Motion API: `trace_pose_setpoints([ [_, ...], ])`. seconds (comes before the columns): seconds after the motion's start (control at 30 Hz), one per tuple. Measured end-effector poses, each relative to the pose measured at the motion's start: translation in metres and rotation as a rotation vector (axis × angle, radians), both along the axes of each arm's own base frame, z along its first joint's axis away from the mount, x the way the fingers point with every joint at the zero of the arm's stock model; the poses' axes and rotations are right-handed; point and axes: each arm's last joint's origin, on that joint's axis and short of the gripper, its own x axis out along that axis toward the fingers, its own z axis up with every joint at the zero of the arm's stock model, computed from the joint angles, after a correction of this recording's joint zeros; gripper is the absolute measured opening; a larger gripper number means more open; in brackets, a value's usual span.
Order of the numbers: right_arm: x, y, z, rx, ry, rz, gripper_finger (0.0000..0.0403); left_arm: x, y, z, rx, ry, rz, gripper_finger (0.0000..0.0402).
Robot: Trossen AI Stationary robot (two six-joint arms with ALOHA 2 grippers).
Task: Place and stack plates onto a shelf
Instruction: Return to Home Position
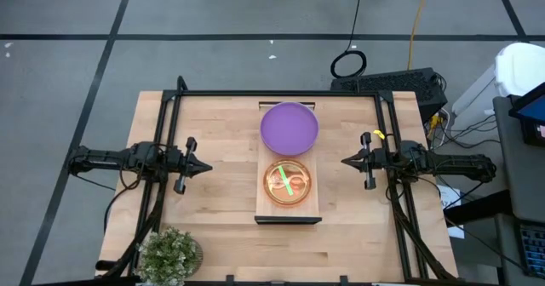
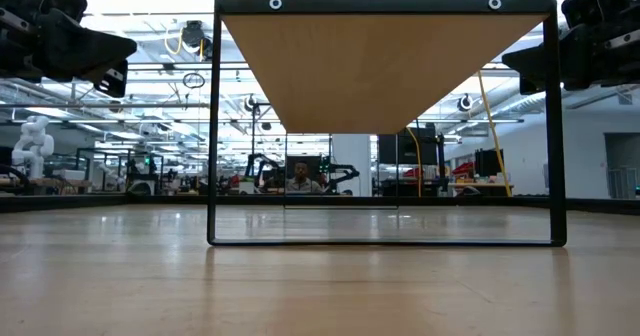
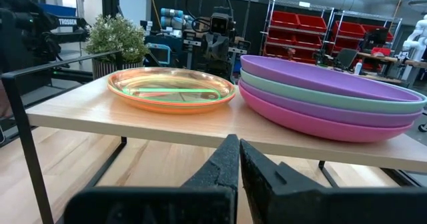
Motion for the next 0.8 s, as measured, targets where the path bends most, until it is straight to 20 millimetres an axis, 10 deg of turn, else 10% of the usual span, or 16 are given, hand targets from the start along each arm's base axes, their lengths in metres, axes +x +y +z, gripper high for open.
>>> trace_pose_setpoints([
  [0.8,0.0000,0.0000,0.0000,0.000,0.000,0.000,0.0000,0.0000,0.0000,-0.0002,0.000,0.001,0.000,0.0001],
])
